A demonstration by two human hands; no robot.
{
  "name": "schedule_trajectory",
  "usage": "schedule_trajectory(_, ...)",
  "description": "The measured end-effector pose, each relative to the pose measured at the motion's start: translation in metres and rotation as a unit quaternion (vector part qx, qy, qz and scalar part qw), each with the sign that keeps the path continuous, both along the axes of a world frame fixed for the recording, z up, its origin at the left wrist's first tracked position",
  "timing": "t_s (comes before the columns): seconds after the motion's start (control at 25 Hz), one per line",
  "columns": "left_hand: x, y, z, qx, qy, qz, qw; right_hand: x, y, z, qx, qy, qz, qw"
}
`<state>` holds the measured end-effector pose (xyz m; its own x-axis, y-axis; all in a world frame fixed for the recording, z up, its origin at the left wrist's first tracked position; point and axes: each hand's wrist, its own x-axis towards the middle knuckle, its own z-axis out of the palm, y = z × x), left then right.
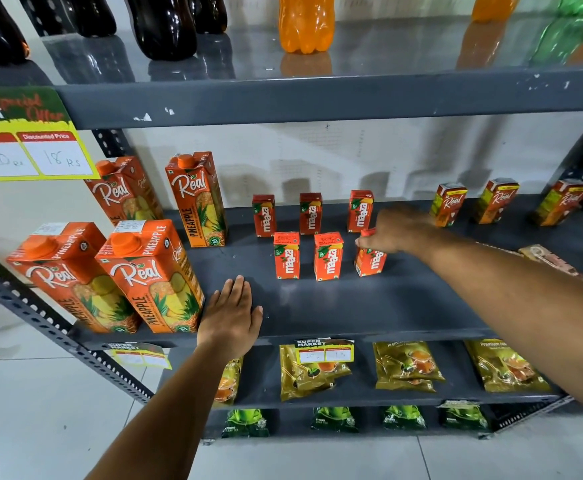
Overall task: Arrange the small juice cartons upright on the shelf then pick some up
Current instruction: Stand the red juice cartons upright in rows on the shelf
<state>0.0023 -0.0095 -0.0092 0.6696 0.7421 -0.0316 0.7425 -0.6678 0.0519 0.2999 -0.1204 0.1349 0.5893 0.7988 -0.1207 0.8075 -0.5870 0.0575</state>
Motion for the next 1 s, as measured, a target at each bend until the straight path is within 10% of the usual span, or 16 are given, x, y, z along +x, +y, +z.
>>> schedule_trajectory(0.32, -0.009, 0.006, 0.006, -0.038, 0.018, -0.015, 0.999, 0.068, -0.067, 0.017, 0.1, 0.083, -0.052, 0.99)
schedule_trajectory(0.6, 0.103, -0.125, 0.016, 0.063, -0.201, -0.139, 0.968, 0.2, -0.176, 0.012, 0.035, 0.085, -0.024, 0.995)
schedule_trajectory(1.0, 0.273, -0.206, 0.007, 0.013, 0.012, -0.118, 0.993, 0.206, -0.141, -0.029, -0.002, 0.085, 0.095, 0.992)
